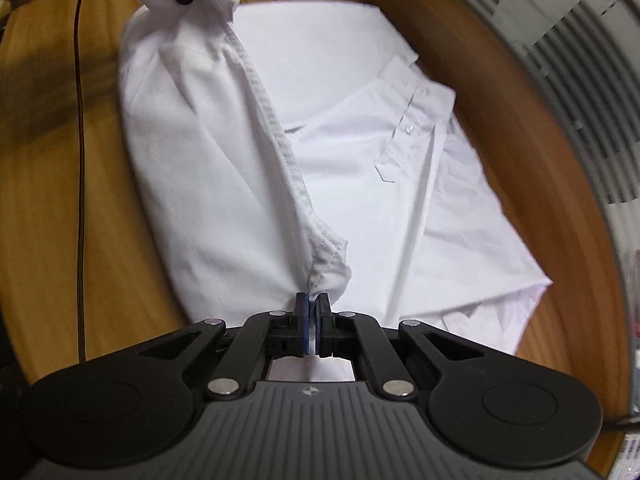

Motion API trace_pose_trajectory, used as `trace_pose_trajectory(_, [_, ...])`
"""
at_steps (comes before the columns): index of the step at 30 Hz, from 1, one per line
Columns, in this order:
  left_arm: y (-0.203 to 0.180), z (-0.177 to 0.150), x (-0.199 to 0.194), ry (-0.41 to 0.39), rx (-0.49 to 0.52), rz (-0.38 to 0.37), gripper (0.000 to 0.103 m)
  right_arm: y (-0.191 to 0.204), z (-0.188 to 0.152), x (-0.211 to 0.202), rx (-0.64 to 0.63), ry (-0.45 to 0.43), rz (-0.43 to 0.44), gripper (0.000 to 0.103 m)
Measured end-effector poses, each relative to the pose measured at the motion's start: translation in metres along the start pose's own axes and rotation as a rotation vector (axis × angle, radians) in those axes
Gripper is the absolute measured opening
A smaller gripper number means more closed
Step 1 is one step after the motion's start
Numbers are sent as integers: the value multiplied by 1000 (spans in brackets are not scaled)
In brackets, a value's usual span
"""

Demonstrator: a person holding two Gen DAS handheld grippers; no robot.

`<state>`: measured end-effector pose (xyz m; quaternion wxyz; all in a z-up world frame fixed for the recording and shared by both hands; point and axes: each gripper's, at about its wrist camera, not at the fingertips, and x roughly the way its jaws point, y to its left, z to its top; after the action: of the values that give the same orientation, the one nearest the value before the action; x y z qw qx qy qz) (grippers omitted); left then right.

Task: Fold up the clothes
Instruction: 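Grasp the shirt hem with the left gripper while the right gripper pinches the shirt side, then open both grippers and release the shirt onto the desk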

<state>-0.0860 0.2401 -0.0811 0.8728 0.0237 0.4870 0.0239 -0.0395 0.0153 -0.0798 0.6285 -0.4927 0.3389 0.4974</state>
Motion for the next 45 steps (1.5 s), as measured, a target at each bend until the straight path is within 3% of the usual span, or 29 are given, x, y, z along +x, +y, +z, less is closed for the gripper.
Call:
trace_pose_trajectory(5, [11,0,42,84,-23,5,25,-12,4,38,26,39,52,5])
trace_pose_trajectory(9, [22,-4,43,35,-97,-4,28,-9,1,48,65,31,41,12])
trace_pose_trajectory(10, [26,-5,38,1,-125,-6,32,-9,-1,48,84,24,34,17])
trace_pose_trajectory(11, [31,-6,31,-37,-160,-7,36,-10,-2,47,113,18,15,32])
trace_pose_trajectory(12, [37,-7,21,-79,-202,-8,47,-11,-4,45,149,13,-18,43])
trace_pose_trajectory(13, [41,-8,11,-115,-233,-10,56,-14,-7,41,194,3,-46,60])
trace_pose_trajectory(14, [45,-9,2,-145,-255,-12,57,-16,-9,36,240,-7,-74,68])
trace_pose_trajectory(16, [50,-11,-14,-192,-288,-6,57,-21,-14,27,332,-27,-129,70])
trace_pose_trajectory(20, [47,-17,-34,-231,-349,11,57,-22,-21,-9,546,-96,-242,84])
trace_pose_trajectory(26, [62,-19,-36,-222,-481,-19,57,-4,-28,-47,716,-177,-266,85])
trace_pose_trajectory(30, [67,-12,-33,-208,-441,-11,57,9,-27,-46,695,-146,-273,85])
trace_pose_trajectory(33, [59,-10,-26,-166,-400,-47,56,13,-29,-43,736,-108,-247,85])
trace_pose_trajectory(35, [48,-12,-17,-145,-363,-79,52,14,-32,-44,774,-125,-230,85])
trace_pose_trajectory(36, [41,-13,-12,-134,-345,-79,44,15,-33,-44,791,-131,-220,85])
trace_pose_trajectory(37, [36,-14,-6,-120,-330,-61,38,15,-34,-44,807,-137,-210,85])
trace_pose_trajectory(40, [27,-22,3,-97,-302,9,37,14,-41,-39,854,-141,-219,85])
trace_pose_trajectory(45, [35,-41,2,-101,-324,60,37,-1,-79,-40,1035,-104,-351,85])
